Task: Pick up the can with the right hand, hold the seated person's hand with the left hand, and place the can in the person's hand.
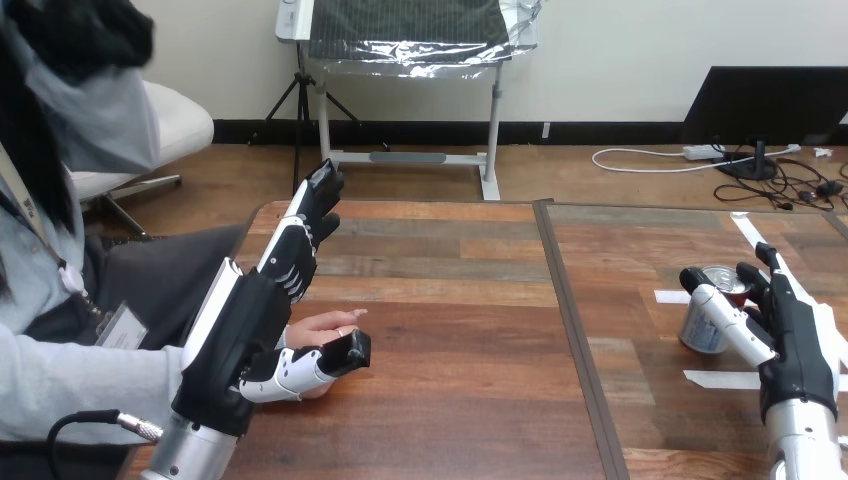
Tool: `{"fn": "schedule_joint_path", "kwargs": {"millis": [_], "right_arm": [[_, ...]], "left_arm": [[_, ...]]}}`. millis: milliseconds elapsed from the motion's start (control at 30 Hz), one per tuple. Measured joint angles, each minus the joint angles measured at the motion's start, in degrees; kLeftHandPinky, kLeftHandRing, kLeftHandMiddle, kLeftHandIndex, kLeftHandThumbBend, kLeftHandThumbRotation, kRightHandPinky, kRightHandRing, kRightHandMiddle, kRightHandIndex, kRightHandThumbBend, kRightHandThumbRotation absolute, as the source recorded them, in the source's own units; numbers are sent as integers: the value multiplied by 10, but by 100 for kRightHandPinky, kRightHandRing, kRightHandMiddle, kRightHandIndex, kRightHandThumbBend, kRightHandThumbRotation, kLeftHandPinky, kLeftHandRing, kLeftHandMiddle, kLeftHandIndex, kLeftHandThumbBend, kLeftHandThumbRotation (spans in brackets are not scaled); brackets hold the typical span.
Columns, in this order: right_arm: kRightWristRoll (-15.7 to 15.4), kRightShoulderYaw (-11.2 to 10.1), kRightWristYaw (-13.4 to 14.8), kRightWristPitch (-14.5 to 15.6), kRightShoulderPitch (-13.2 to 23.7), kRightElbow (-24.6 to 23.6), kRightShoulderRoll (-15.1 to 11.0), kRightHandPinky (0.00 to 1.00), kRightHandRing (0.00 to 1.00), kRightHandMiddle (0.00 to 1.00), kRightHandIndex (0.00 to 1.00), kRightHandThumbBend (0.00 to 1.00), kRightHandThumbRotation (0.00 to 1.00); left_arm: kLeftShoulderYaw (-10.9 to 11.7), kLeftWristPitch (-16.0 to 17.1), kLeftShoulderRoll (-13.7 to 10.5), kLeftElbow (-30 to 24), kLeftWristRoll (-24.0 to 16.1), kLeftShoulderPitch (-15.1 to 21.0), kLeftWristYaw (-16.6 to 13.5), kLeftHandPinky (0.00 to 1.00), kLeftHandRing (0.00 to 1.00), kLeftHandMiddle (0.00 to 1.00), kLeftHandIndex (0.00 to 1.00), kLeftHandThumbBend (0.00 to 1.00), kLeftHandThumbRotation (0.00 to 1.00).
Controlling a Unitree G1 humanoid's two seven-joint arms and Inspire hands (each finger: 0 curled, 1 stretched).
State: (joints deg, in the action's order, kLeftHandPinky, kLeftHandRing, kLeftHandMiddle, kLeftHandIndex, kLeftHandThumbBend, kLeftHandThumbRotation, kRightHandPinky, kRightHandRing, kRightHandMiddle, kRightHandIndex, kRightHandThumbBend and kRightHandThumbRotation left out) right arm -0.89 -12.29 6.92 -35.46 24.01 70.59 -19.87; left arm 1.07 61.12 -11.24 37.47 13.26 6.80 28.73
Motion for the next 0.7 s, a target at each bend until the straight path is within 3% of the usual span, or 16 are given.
{"fn": "schedule_joint_path", "kwargs": {"millis": [700], "right_arm": [[-10,4,12,9,6,1,0,90,91,89,95,100,62]], "left_arm": [[0,-5,0,-15,9,-2,7,97,100,100,100,100,62]]}}
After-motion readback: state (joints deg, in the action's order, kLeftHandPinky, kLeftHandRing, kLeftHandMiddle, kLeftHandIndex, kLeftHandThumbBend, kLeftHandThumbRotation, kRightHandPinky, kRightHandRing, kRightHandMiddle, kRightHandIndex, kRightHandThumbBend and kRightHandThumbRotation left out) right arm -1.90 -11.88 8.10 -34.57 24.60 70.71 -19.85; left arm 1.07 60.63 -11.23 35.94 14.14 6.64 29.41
